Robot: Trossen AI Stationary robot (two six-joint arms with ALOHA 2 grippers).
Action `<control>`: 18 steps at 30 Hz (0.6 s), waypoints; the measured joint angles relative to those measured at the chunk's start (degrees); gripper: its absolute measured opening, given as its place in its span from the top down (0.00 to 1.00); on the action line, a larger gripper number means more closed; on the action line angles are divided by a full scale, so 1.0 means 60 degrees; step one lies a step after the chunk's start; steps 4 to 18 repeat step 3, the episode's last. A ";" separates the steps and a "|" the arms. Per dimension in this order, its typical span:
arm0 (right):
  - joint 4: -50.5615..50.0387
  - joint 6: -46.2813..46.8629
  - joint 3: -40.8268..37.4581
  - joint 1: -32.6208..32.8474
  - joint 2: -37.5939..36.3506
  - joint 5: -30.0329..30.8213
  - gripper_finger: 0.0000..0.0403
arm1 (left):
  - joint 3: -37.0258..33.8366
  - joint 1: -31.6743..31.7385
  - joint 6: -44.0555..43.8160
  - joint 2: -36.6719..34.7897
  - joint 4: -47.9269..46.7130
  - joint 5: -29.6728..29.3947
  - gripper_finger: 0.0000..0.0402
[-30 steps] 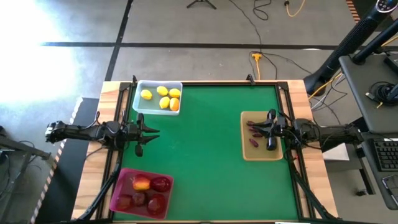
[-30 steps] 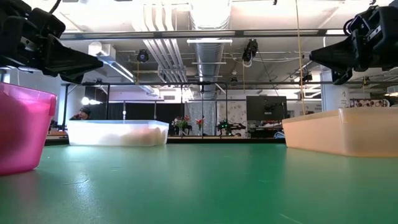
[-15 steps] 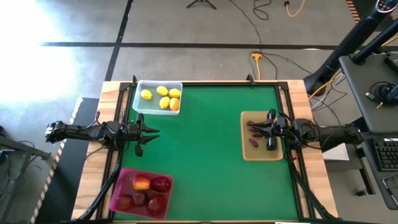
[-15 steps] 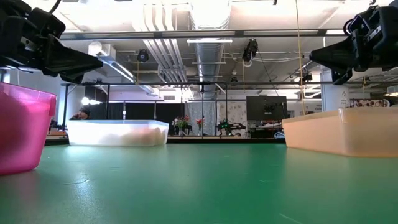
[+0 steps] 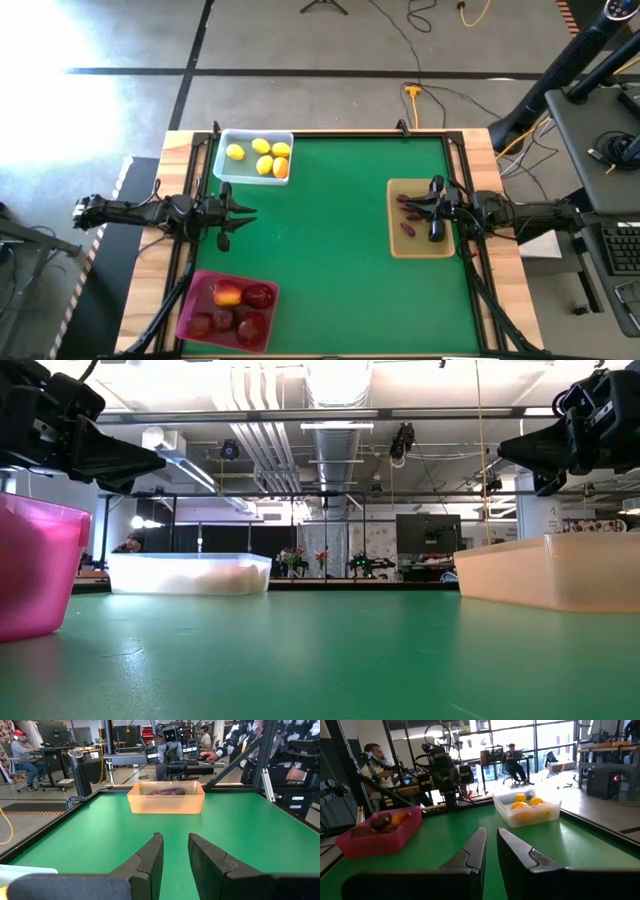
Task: Sort produce into baskets
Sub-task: Return to Home Position
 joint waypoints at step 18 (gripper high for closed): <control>0.0001 0.0002 0.0000 0.0000 0.0000 0.0000 0.90 | 0.0000 0.0003 0.0003 0.0000 0.0004 0.0000 0.81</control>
